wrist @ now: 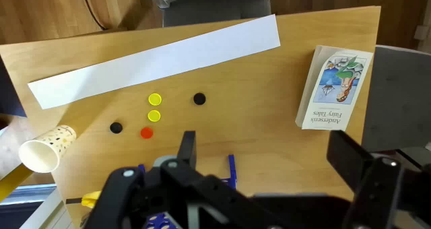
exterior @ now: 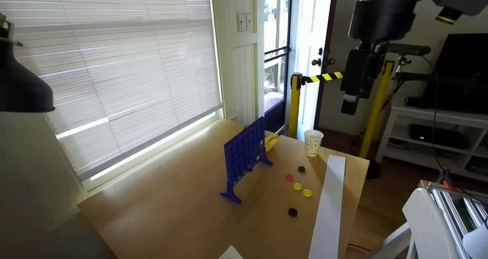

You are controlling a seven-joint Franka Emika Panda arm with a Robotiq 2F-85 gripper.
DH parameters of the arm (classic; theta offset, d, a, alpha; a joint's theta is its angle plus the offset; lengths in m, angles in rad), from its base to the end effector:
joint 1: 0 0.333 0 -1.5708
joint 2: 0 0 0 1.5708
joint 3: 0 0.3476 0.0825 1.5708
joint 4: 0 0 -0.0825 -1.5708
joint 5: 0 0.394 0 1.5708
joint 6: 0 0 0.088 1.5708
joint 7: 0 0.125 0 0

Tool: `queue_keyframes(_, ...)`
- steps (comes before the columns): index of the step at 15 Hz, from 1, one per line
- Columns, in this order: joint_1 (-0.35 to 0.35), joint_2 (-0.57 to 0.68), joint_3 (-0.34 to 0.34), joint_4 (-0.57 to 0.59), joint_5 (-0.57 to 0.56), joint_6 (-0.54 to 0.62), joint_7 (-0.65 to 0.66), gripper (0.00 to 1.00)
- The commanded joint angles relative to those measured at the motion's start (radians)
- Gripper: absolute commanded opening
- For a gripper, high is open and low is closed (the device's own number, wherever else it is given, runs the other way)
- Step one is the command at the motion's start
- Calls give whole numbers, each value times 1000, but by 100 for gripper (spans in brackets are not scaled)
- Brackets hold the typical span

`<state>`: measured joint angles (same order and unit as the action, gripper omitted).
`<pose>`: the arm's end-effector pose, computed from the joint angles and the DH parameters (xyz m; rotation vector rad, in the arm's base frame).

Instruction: Put one black ring inside the blue gameboard.

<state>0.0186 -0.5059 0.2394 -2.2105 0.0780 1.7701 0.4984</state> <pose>0.3854 0.1276 0.5801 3.0929 -0.4355 0.1001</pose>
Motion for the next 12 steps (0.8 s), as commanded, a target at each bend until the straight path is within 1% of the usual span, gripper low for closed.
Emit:
queue_keyframes(1,9,2,-7,2,-4,-2,3,100)
queue_keyframes(10,9,2,-7,2,-4,-2,3,100)
queue_keyframes(12,3,22,-14,-3,-7,36,-6,100)
